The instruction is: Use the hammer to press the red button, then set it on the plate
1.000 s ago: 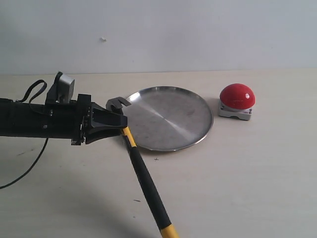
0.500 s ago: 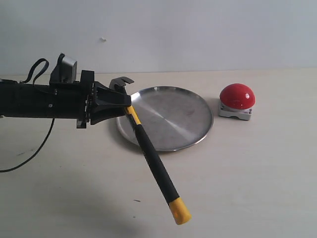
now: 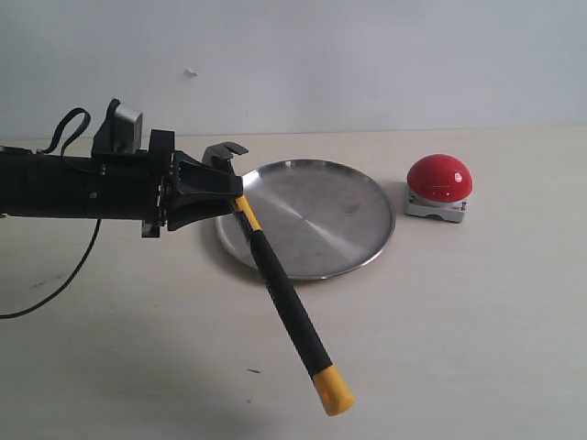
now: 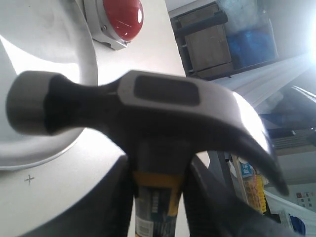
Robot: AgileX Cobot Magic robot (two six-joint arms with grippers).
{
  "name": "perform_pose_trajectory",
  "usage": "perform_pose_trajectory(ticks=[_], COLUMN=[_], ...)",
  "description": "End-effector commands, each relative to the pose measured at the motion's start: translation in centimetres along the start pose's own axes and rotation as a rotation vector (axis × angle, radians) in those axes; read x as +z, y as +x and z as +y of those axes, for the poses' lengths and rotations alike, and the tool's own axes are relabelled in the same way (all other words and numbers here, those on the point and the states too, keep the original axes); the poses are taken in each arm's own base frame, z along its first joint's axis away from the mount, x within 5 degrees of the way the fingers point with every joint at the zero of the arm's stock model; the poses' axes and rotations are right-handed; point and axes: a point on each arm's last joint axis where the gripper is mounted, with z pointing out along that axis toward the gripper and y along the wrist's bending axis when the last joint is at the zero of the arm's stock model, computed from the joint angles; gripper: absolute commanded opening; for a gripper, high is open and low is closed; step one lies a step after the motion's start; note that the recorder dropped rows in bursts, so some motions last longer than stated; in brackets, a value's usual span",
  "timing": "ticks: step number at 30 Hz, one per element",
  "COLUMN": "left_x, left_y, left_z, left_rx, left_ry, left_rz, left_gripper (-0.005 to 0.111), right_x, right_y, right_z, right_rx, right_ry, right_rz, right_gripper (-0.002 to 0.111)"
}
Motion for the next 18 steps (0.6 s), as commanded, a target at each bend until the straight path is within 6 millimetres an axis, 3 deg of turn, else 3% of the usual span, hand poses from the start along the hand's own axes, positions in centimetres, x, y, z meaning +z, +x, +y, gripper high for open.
perform_pose_trajectory(ticks=[1, 5, 9, 13, 18], left_x=[-0.1, -0.1, -0.1, -0.1, -0.1], left_y=[-0.6, -0.6, -0.6, -0.6, -0.6], left_z=[-1.4, -1.4, -1.4, -1.4, -1.4], left_rx=[0.017, 0.017, 0.015, 0.013, 0.013], left_ry=[0.080, 0.080, 0.081, 0.081, 0.081], left_rz=[-0.025, -0.025, -0.025, -0.025, -0.025], left_gripper=[0.000, 0.000, 0.000, 0.000, 0.000], right_x=[1.3, 2.3, 2.6, 3.6, 4.4], right_y=[-0.7, -1.1, -1.4, -1.3, -1.9], right_z=[1.5, 5.6, 9.5, 11.6, 12.9], right_rx=[-0.023, 0.054, 0.178, 0.251, 0.278], right_ry=[-0.180, -0.553, -0.912, -1.072, -1.163], right_rz=[0.362, 0.425, 0.340, 0.241, 0.172], right_gripper=[0.000, 0.000, 0.000, 0.005, 0.028])
